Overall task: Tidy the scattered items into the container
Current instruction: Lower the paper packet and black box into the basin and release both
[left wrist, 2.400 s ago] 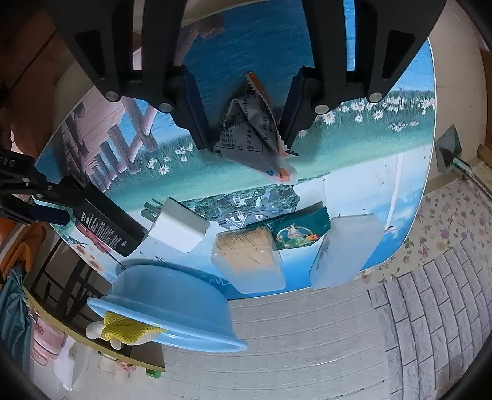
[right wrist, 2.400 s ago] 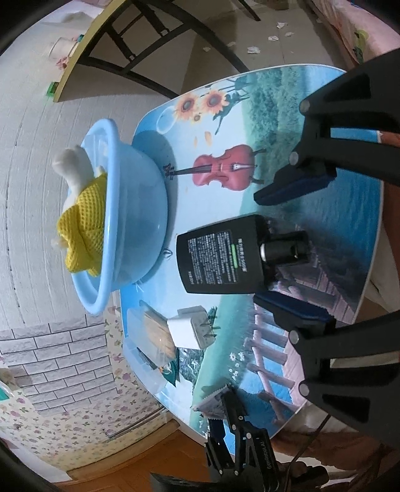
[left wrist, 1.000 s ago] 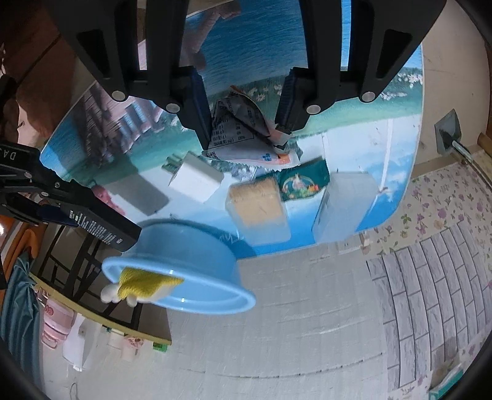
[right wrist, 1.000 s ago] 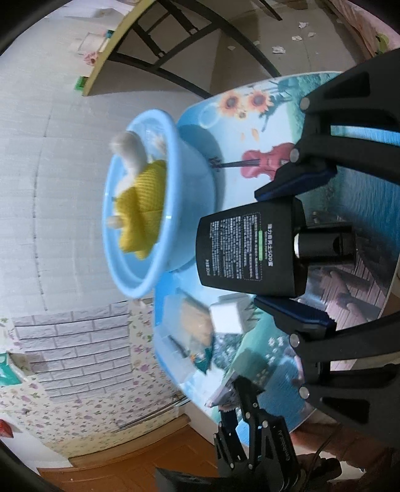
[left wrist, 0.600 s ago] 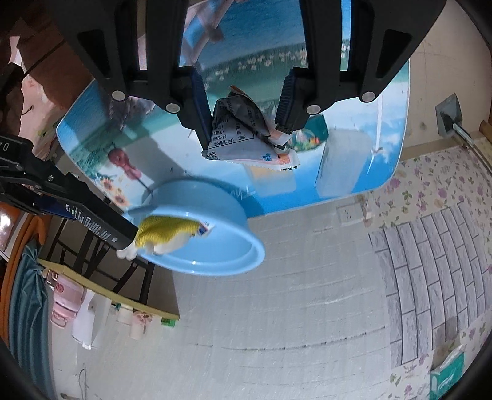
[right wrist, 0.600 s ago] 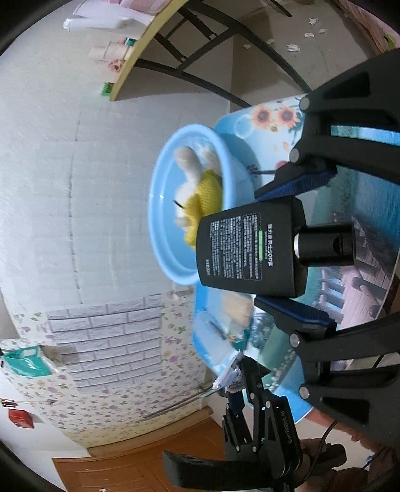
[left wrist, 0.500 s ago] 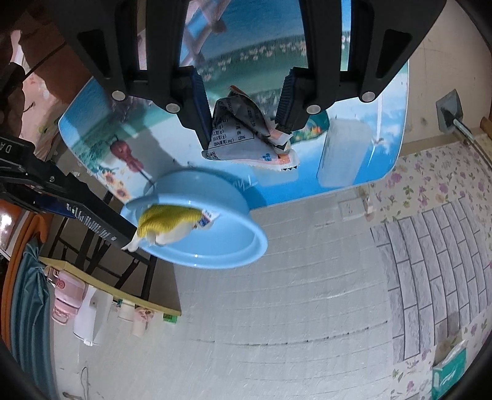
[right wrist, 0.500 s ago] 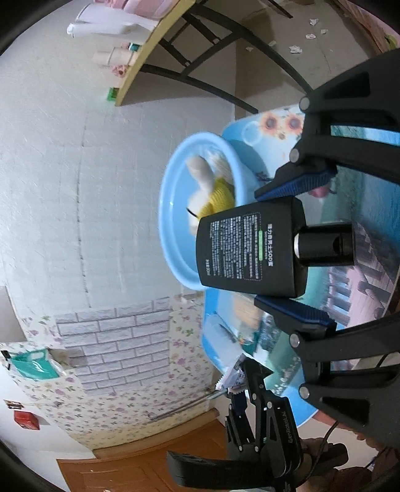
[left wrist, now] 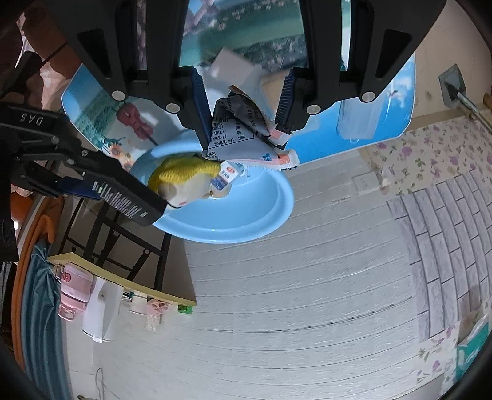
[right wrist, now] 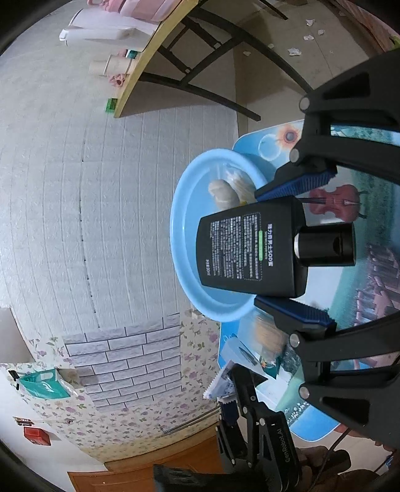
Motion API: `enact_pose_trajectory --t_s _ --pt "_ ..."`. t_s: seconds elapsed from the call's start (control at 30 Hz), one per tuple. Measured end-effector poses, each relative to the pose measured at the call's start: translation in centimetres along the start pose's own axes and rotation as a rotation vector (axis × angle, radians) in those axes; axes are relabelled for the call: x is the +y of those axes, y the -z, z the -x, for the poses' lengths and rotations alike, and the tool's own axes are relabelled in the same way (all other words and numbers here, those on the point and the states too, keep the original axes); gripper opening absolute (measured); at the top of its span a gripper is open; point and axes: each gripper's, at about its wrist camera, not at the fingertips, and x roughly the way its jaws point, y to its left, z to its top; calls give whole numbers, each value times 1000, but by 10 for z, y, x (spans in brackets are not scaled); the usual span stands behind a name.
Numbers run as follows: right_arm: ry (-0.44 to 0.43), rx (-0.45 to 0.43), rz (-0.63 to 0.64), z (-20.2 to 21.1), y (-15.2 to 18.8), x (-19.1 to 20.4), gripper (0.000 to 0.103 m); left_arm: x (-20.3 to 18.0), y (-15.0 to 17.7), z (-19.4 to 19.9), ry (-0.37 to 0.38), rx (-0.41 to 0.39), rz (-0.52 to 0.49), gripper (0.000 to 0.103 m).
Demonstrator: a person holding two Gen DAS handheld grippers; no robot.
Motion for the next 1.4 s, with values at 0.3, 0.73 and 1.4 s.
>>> enact_pose_trajectory --t_s 0.3,0.73,1.4 --pt "-13 -7 -7 -23 -14 -9 60 -7 -24 -34 23 11 -31 38" --pt "-22 -28 0 -56 -36 -21 60 -12 -42 -73 35 34 -55 38" --pt "-30 -23 -7 -52 -35 -20 61 -21 -38 -69 37 33 -60 65"
